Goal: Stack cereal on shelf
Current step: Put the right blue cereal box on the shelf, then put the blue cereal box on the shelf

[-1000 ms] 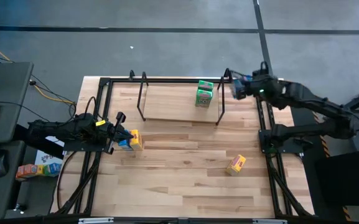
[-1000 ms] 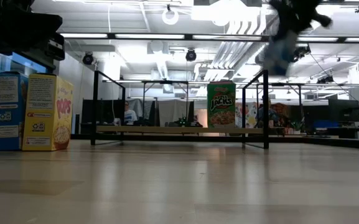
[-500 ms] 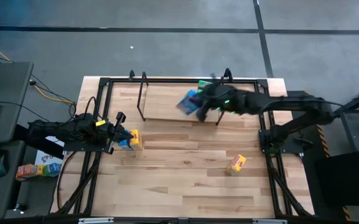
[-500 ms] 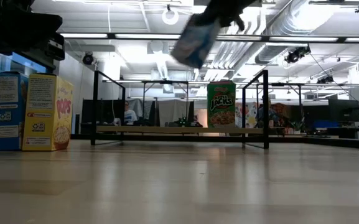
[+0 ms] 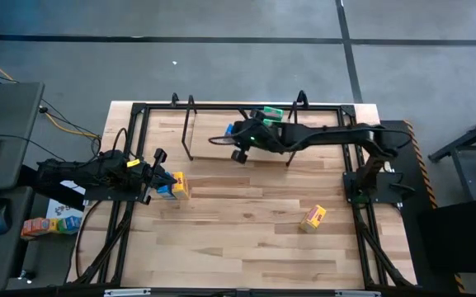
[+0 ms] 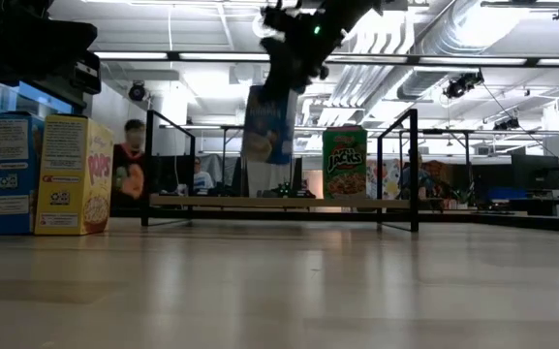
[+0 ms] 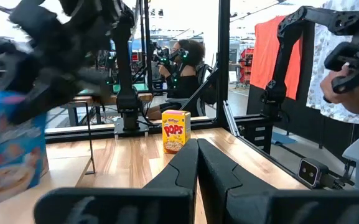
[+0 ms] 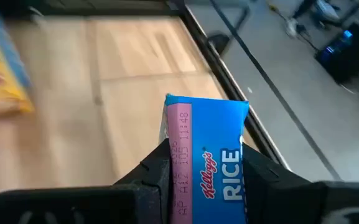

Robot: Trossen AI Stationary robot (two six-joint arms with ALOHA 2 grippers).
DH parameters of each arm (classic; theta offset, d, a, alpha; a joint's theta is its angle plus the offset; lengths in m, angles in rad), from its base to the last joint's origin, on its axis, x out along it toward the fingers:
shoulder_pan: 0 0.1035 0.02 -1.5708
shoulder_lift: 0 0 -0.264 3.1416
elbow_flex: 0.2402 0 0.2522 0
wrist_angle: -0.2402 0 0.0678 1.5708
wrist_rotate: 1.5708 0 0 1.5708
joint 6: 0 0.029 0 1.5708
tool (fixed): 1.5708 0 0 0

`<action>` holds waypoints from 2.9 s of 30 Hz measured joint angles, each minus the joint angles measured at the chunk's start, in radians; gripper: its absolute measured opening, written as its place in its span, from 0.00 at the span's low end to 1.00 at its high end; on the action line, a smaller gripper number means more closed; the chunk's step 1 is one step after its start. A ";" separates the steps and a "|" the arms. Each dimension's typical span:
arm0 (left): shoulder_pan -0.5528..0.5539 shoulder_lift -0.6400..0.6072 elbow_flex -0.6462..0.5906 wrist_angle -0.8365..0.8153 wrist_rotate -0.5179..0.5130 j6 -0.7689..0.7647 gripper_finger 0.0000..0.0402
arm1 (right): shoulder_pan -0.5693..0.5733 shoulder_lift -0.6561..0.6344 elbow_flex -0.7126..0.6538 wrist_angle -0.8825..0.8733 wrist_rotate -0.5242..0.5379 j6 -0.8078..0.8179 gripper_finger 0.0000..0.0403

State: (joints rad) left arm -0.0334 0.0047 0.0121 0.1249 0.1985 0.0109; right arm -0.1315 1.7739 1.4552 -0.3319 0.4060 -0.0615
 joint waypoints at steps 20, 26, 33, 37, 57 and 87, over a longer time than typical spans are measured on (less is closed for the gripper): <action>0.000 0.000 0.000 0.000 0.000 0.000 0.00 | -0.247 0.100 0.070 -0.051 -0.372 -0.260 0.24; 0.000 0.000 0.000 0.000 0.000 0.000 0.00 | -0.291 0.100 0.070 -0.073 -0.448 -0.265 0.24; 0.000 0.000 0.000 -0.001 0.000 0.000 0.00 | -0.294 0.120 0.069 -0.062 -0.432 -0.325 0.24; 0.000 0.000 0.000 -0.001 0.000 0.000 0.00 | -0.294 0.121 0.068 -0.043 -0.430 -0.333 0.24; 0.000 0.000 0.000 0.000 0.000 0.000 0.00 | -0.294 0.121 0.068 -0.039 -0.433 -0.325 0.42; 0.000 0.000 0.000 0.000 0.000 0.000 0.00 | -0.234 0.111 0.427 -0.514 -0.540 -0.242 0.51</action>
State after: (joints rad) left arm -0.0334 0.0044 0.0120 0.1246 0.1986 0.0108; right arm -0.3660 1.8851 1.8826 -0.8455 -0.1340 -0.3034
